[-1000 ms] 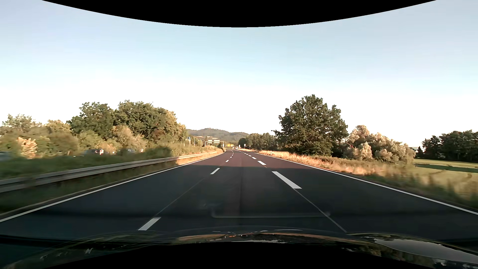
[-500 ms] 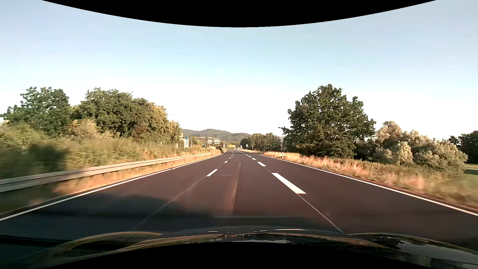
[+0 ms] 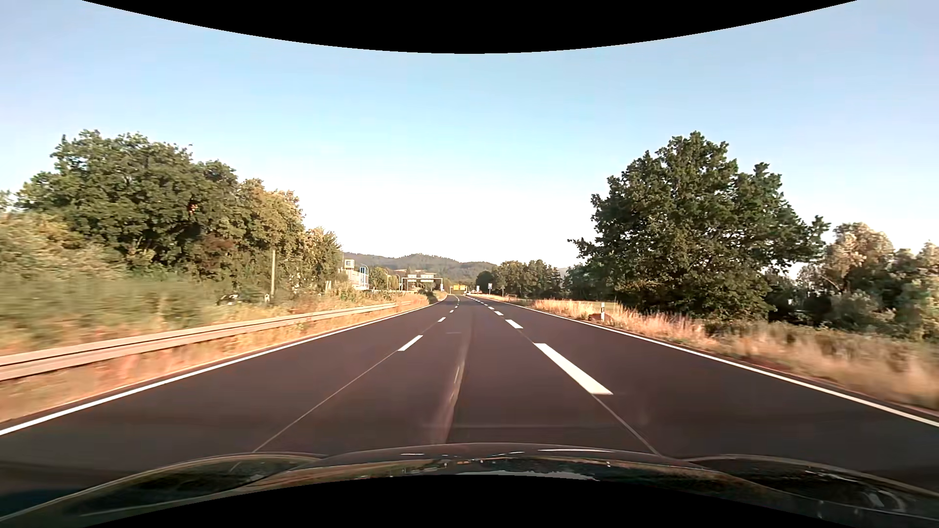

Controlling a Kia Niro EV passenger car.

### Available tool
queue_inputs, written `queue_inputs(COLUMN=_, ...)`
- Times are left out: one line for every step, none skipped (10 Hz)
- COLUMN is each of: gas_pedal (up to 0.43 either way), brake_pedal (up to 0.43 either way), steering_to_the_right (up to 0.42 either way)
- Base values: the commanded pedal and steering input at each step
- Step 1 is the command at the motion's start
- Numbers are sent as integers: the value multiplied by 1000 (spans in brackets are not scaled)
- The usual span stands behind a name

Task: Follow the waypoints while adhering to traffic rules and regulations

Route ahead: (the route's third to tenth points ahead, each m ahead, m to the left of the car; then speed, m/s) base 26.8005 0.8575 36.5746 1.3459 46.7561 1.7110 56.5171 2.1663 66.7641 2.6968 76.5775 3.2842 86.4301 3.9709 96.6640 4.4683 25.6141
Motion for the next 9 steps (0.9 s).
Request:
queue_inputs(gas_pedal=209, brake_pedal=0, steering_to_the_right=-5)
queue_inputs(gas_pedal=209, brake_pedal=0, steering_to_the_right=-5)
queue_inputs(gas_pedal=209, brake_pedal=0, steering_to_the_right=-5)
queue_inputs(gas_pedal=209, brake_pedal=0, steering_to_the_right=-6)
queue_inputs(gas_pedal=209, brake_pedal=0, steering_to_the_right=-5)
queue_inputs(gas_pedal=209, brake_pedal=0, steering_to_the_right=-5)
queue_inputs(gas_pedal=209, brake_pedal=0, steering_to_the_right=-5)
queue_inputs(gas_pedal=209, brake_pedal=0, steering_to_the_right=-5)
queue_inputs(gas_pedal=209, brake_pedal=0, steering_to_the_right=-5)
